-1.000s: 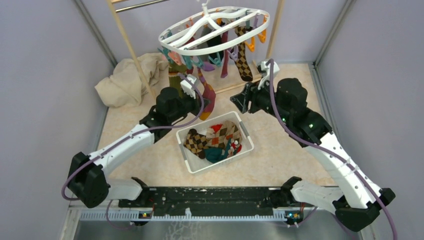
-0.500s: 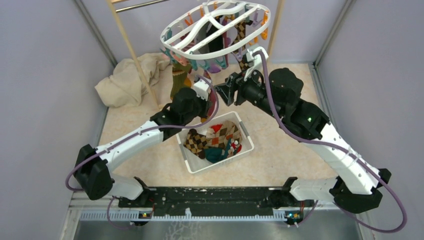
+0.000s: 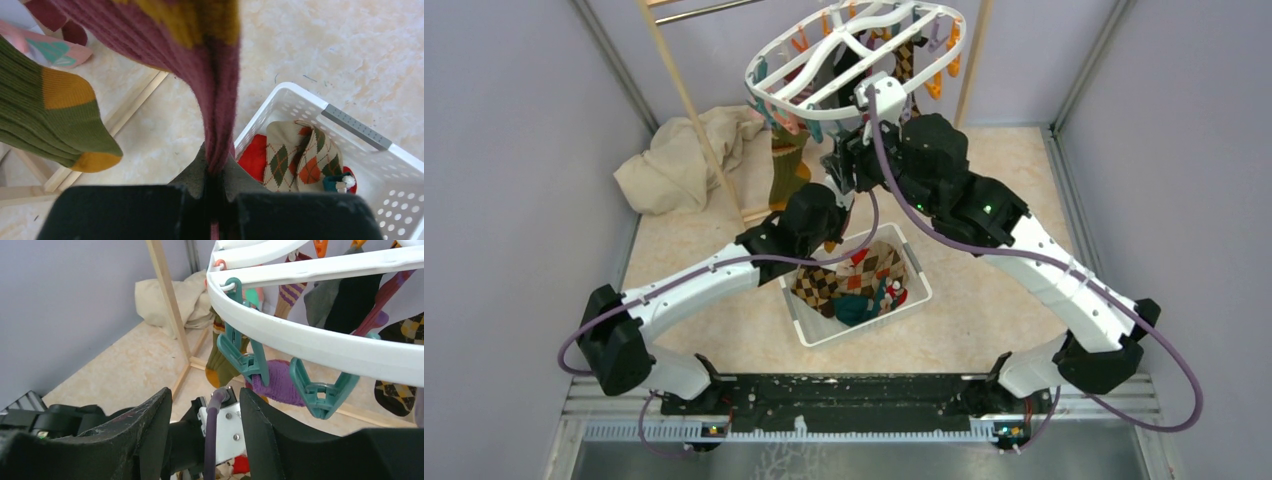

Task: Remove the socks clipped to the hanger
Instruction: Remove the sock from the hanger.

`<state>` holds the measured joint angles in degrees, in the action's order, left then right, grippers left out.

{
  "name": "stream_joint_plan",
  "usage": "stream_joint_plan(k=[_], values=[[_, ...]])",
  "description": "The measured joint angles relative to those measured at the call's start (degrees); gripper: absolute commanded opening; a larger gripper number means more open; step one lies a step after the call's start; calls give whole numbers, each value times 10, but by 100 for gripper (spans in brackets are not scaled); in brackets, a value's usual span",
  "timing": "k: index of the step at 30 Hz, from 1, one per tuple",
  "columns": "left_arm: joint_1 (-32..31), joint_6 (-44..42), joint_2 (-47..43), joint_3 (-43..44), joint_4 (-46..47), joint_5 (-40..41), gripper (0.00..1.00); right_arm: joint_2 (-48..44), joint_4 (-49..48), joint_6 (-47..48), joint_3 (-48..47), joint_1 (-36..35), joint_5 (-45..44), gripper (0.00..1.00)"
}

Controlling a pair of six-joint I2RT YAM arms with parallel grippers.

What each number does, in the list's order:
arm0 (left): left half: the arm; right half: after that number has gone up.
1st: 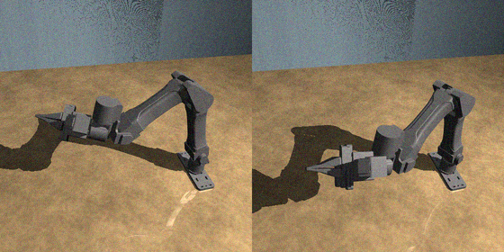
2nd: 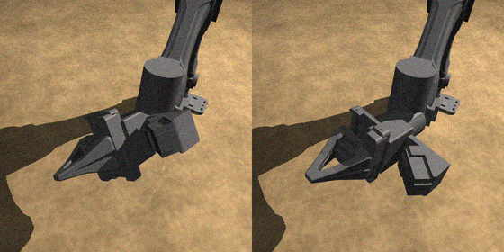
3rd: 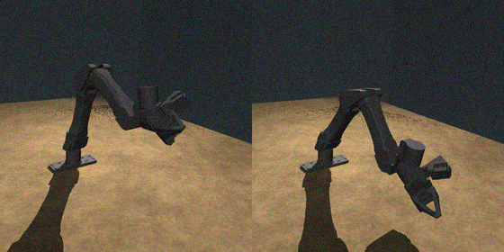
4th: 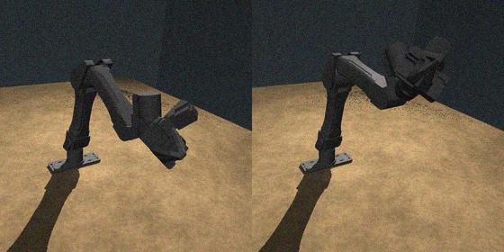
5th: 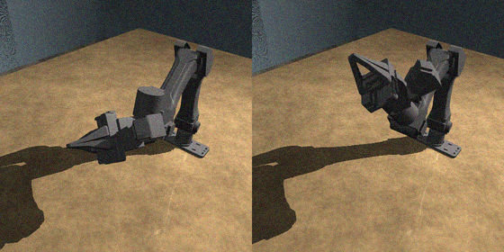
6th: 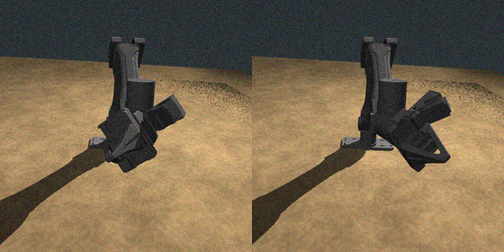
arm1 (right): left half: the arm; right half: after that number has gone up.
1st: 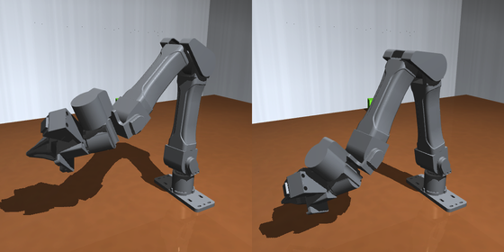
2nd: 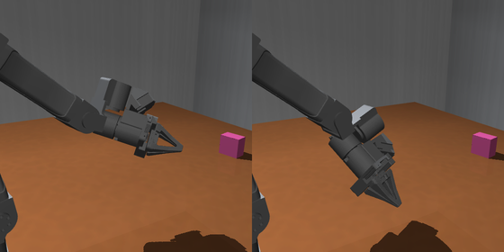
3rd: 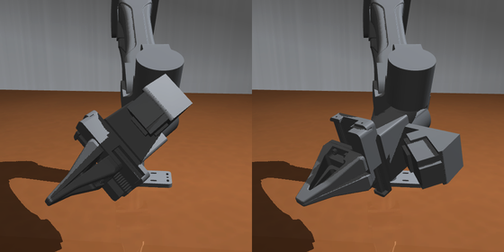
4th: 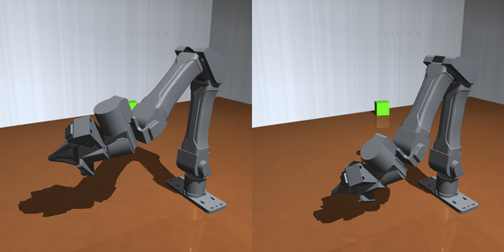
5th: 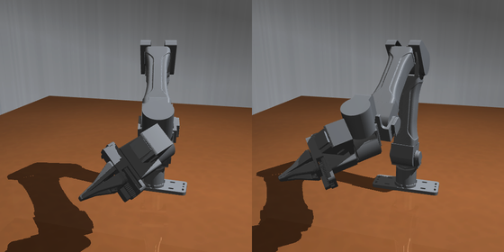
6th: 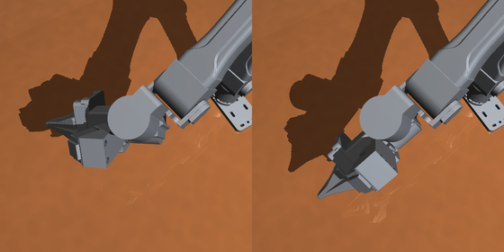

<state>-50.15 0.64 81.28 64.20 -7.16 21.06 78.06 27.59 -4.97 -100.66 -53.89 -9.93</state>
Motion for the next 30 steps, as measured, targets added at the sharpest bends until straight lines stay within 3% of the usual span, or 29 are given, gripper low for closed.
stream_joint_plan(k=[16, 30], values=[[-23, -23, 0, 10, -37, 59, 0, 43, 14, 36, -52, 0, -64, 56], [-41, -31, 0, 26, -55, 76, 0, 63, 7, 40, -52, 0, -68, 60]])
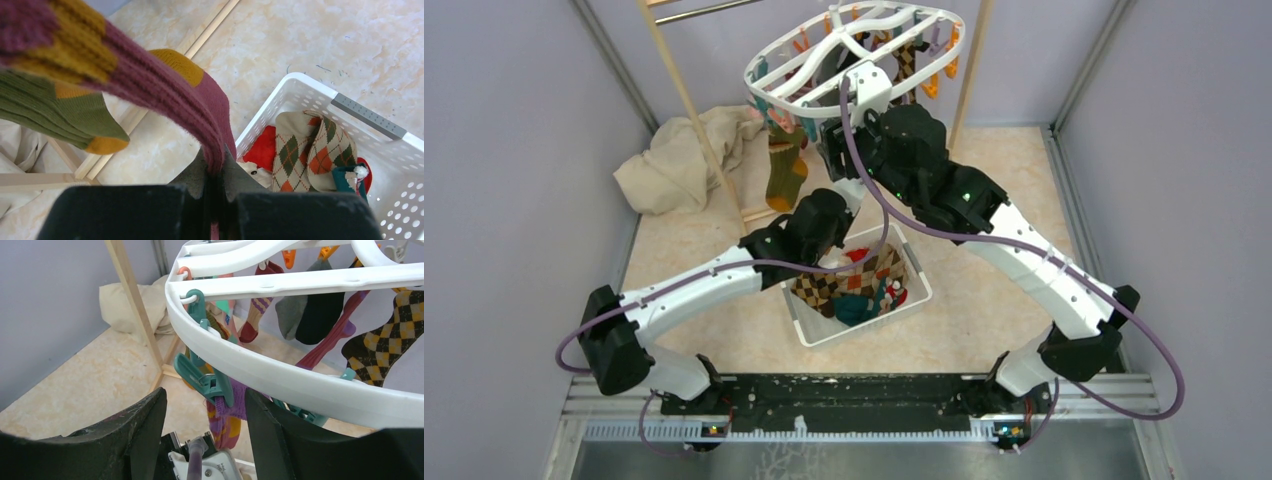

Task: Remove the socks clipped to the hanger
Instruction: Remove the sock from the hanger.

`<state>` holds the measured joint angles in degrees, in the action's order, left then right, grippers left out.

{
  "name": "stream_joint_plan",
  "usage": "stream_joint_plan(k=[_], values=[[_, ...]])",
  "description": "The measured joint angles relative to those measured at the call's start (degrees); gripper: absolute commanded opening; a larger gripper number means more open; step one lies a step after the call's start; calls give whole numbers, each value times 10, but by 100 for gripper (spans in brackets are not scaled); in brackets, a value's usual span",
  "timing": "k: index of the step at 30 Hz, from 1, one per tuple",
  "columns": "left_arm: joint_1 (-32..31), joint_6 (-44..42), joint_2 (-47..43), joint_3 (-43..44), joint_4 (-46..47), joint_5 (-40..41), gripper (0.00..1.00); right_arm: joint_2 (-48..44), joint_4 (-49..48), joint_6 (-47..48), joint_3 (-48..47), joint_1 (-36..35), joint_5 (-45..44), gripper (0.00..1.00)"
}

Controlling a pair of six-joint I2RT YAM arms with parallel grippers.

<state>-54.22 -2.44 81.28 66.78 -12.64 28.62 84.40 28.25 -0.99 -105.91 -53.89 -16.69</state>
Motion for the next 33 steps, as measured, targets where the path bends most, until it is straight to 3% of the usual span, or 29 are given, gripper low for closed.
stream_joint_plan(k=[33], values=[[-24, -4, 25, 23, -3, 10, 0, 6, -132, 35, 56, -15, -73, 61]])
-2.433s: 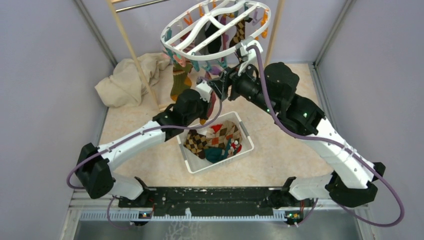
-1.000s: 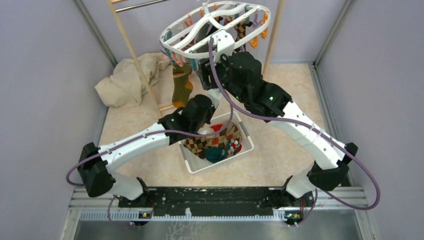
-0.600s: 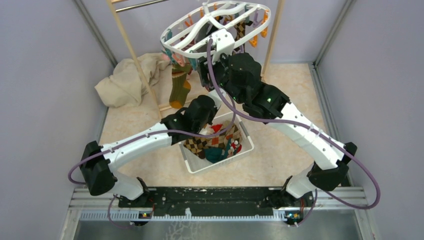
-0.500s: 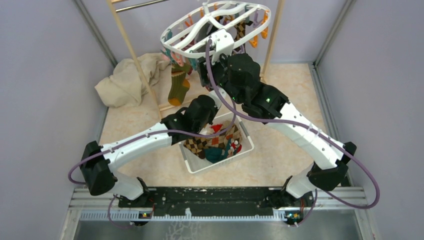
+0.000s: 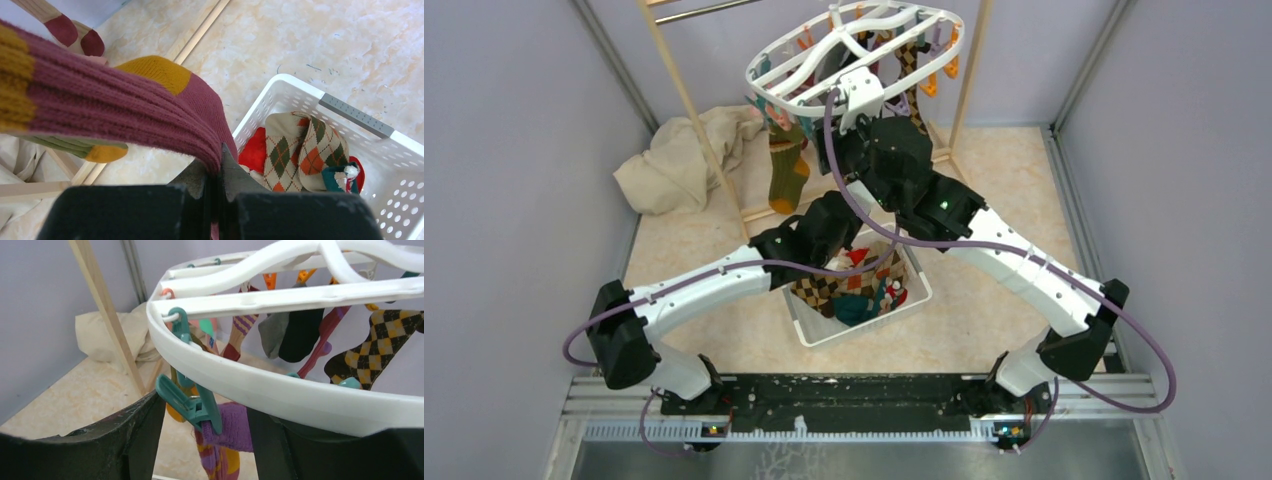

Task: Remove the socks clipped to the hanger
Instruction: Remove the sock from the hanger.

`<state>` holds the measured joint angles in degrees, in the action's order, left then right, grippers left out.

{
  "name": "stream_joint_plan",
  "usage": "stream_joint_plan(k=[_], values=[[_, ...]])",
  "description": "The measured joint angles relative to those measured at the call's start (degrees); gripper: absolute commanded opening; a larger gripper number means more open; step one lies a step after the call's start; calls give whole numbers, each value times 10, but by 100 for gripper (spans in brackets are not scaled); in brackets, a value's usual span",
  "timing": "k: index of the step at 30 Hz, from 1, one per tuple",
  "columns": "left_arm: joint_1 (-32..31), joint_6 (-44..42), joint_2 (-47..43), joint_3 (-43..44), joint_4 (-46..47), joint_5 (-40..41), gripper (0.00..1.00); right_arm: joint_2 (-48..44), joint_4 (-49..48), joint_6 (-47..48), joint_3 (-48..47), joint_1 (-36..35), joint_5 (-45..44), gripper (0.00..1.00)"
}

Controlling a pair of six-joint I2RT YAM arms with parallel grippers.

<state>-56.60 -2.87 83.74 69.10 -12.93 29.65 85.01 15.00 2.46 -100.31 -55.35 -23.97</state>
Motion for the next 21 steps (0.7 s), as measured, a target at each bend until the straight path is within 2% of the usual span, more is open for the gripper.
stream_joint_plan(k=[6, 21], values=[[-2, -2, 3, 2, 0, 0, 0, 0, -34, 0, 38, 0, 0, 60], [-6, -7, 3, 4, 0, 3, 0, -12, -93, 0, 58, 0, 4, 60]])
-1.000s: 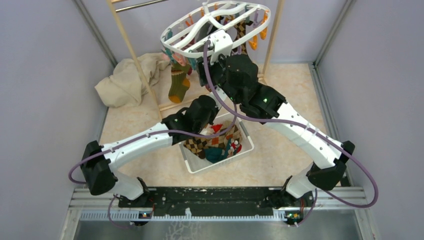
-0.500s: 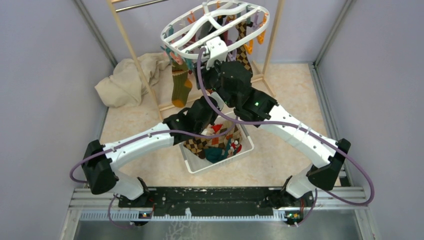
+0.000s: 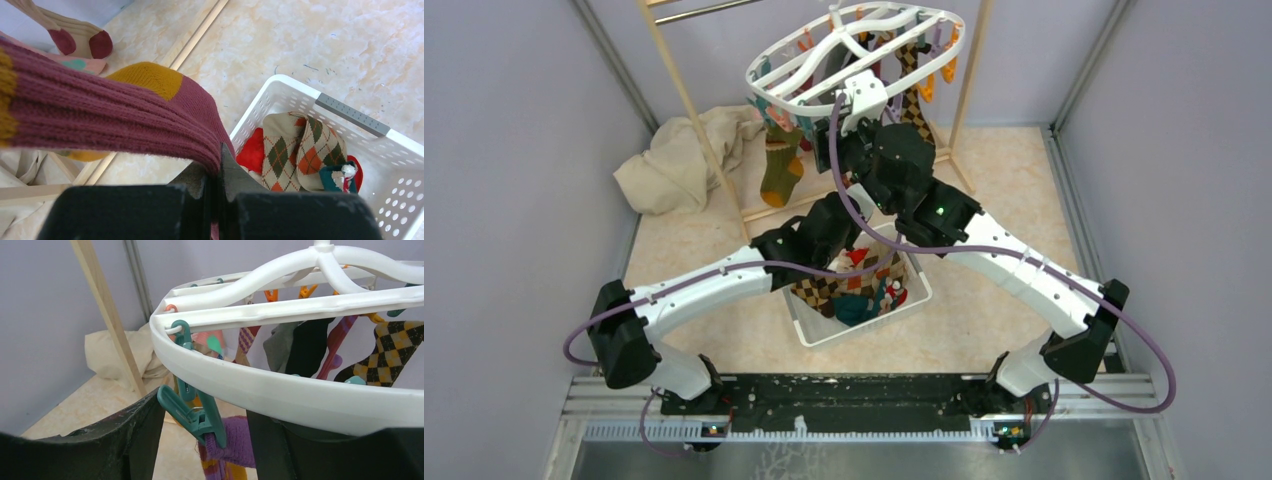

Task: Remove the socks clipped to the hanger
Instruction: Remove the sock from the hanger.

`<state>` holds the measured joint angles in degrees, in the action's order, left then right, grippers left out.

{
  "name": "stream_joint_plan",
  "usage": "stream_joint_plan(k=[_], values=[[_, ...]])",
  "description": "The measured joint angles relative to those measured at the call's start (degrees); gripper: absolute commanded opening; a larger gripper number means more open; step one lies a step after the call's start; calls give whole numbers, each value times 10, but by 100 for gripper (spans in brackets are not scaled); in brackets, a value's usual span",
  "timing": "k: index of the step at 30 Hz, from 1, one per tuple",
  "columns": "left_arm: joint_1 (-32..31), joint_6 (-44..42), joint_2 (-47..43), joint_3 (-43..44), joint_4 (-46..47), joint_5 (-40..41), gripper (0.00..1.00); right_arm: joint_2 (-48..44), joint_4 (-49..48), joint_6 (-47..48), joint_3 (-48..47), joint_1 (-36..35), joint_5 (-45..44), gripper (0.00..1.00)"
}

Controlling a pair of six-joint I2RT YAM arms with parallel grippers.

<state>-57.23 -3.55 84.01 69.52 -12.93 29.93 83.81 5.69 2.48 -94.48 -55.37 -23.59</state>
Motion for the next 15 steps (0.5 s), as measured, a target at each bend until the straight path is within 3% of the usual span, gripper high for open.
stream_joint_plan(k=[10, 15], values=[[-3, -2, 0, 1, 0, 1, 0, -1, -11, -1, 1, 0, 10, 58], [-3, -4, 1, 1, 0, 0, 0, -1, -15, -1, 1, 0, 12, 52]])
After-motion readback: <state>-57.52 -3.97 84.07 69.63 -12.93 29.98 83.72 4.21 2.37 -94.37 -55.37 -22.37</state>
